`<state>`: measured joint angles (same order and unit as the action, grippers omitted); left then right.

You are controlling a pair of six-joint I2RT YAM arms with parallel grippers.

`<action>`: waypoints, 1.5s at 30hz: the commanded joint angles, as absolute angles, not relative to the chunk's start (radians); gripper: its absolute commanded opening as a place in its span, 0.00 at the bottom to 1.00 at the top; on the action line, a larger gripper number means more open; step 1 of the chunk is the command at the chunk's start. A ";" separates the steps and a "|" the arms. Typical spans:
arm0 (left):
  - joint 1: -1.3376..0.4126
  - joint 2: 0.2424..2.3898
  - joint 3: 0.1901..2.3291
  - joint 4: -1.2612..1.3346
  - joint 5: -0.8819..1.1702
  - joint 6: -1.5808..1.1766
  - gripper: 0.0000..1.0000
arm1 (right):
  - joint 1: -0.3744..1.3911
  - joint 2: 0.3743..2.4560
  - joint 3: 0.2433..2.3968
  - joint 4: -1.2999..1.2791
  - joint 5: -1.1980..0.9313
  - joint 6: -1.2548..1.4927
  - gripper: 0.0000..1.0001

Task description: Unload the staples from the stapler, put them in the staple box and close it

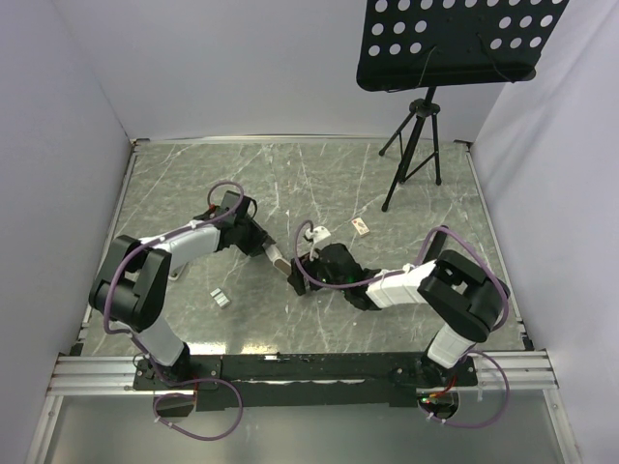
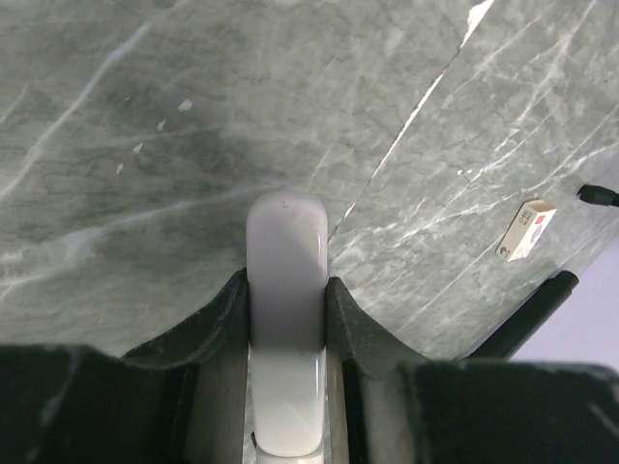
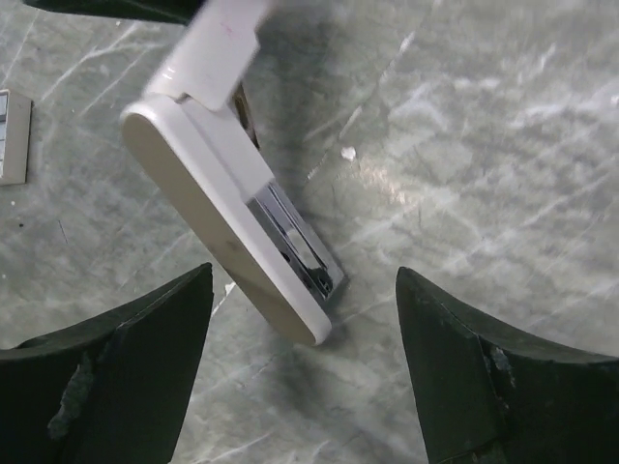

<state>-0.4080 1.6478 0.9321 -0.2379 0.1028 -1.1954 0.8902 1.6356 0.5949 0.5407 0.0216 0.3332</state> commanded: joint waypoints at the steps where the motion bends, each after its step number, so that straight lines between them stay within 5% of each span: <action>1: -0.413 1.675 0.966 -0.347 0.063 -1.218 0.01 | 0.928 1.675 0.670 0.646 0.058 0.144 0.81; 7: -0.413 1.681 0.959 -0.337 0.100 -1.247 0.01 | 0.985 1.744 0.713 0.664 0.156 0.037 0.65; 8: -0.411 1.681 0.960 -0.341 0.103 -1.259 0.01 | 1.002 1.746 0.715 0.664 0.169 0.022 0.59; 9: -0.413 1.678 0.969 -0.354 0.103 -1.265 0.01 | 1.008 1.741 0.716 0.657 0.179 0.020 0.42; 12: -0.413 1.651 1.020 -0.418 0.095 -1.287 0.01 | 1.029 1.655 0.738 0.553 0.225 0.051 0.27; 15: -0.422 1.599 1.022 -0.428 0.065 -1.316 0.01 | 1.031 1.566 0.756 0.466 0.190 0.109 0.26; 22: -0.423 1.700 0.959 -0.408 0.047 -1.333 0.01 | 1.032 1.739 0.745 0.489 0.199 0.201 0.33; 29: -0.425 1.664 1.038 -0.494 -0.035 -1.319 0.01 | 1.029 1.602 0.746 0.406 0.230 0.206 0.76; 31: -0.425 1.648 1.063 -0.511 -0.063 -1.309 0.01 | 1.031 1.578 0.720 0.457 0.226 0.169 0.77; 39: -0.425 1.689 1.012 -0.466 0.006 -1.322 0.01 | 1.042 1.724 0.703 0.525 0.204 0.127 0.56; 43: -0.426 1.672 1.084 -0.531 -0.041 -1.307 0.01 | 1.048 1.660 0.715 0.488 0.245 0.110 0.20; 45: -0.436 1.637 1.143 -0.599 -0.104 -1.286 0.01 | 1.048 1.568 0.747 0.411 0.248 0.098 0.18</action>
<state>-0.4244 1.6844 1.0382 -0.4957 -0.0147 -1.2827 1.0550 1.6920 0.7116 0.4789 0.1818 0.1009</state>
